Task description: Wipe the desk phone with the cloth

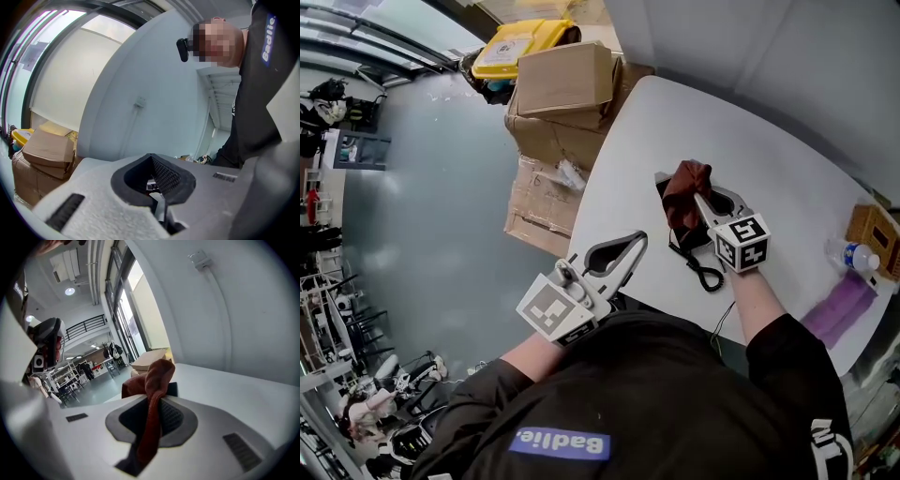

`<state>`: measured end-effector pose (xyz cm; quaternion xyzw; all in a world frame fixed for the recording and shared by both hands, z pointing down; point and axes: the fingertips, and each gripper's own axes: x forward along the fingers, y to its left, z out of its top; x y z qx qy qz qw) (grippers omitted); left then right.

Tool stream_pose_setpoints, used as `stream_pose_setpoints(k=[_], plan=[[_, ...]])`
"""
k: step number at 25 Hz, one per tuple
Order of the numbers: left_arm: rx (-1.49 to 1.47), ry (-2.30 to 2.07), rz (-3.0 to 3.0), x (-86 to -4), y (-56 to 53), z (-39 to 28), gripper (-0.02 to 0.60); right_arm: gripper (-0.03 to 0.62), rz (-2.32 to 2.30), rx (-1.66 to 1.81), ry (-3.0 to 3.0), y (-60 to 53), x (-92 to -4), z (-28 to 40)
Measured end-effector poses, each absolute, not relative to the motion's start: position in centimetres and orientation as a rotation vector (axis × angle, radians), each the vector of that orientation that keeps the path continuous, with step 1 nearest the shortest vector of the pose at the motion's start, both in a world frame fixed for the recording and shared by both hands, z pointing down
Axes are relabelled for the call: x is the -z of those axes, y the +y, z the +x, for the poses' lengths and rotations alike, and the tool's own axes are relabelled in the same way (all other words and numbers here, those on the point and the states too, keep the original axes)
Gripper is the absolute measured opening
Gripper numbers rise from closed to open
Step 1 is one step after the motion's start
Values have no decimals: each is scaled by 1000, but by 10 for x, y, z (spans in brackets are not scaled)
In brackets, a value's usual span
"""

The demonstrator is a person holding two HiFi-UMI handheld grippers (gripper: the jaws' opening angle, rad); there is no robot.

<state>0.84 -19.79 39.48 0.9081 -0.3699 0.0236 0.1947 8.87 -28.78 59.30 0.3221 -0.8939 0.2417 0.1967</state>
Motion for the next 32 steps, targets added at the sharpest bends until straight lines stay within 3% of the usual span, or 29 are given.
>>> stream_pose_setpoints(k=[9,24,32], plan=[[-38,-964,2566,-396,-193,24,5,49,1038,-658,-2406,-289,-601,142],[-5,-780,2609,-393,-159,12,5,49,978,-691,-2385,-209,-607,65],[-32,-766,2619,-399,-150,32,5,49,1083,-720,-2333,-210,-621,116]])
